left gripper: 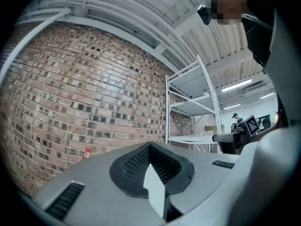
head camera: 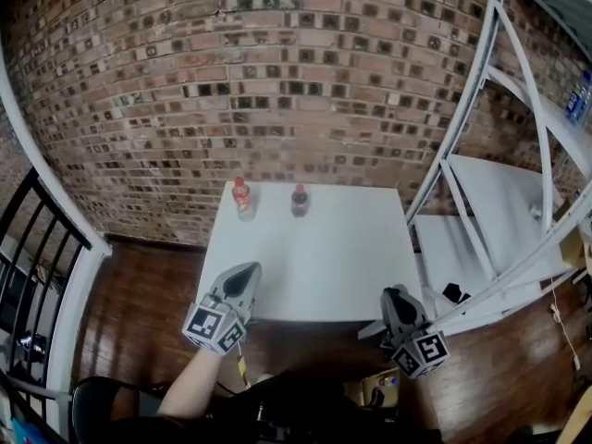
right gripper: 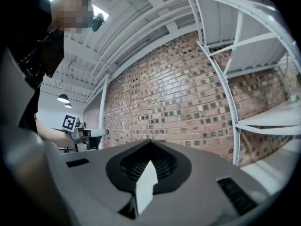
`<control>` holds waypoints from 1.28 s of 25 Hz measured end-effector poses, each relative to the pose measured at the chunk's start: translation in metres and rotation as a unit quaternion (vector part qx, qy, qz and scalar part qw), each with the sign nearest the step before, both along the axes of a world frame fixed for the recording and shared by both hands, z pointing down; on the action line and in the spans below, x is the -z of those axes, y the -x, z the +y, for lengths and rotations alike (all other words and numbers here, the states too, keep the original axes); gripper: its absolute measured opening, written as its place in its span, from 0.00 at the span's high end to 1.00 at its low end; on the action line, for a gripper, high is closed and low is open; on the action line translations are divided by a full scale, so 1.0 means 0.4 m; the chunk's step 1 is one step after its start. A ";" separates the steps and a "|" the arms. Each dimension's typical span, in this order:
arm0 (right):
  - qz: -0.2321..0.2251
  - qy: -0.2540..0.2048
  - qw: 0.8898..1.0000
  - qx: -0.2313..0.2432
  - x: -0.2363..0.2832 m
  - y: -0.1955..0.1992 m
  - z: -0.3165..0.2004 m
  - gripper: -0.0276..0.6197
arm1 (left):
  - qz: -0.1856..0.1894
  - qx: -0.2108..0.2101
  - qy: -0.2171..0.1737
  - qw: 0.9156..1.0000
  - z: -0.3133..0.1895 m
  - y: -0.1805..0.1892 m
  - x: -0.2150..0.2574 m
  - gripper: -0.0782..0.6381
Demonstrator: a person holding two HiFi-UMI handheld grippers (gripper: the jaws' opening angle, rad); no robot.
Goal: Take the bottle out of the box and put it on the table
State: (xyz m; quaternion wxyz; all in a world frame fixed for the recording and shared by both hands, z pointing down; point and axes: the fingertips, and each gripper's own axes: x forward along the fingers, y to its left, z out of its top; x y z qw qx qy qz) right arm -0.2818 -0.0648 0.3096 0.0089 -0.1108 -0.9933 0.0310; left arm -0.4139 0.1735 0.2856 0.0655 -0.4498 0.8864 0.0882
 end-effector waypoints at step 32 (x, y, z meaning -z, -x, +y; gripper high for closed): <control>0.034 0.083 0.994 -0.068 -0.058 -0.043 0.031 0.95 | 0.028 0.038 -0.016 0.999 0.149 -0.073 -0.043 0.89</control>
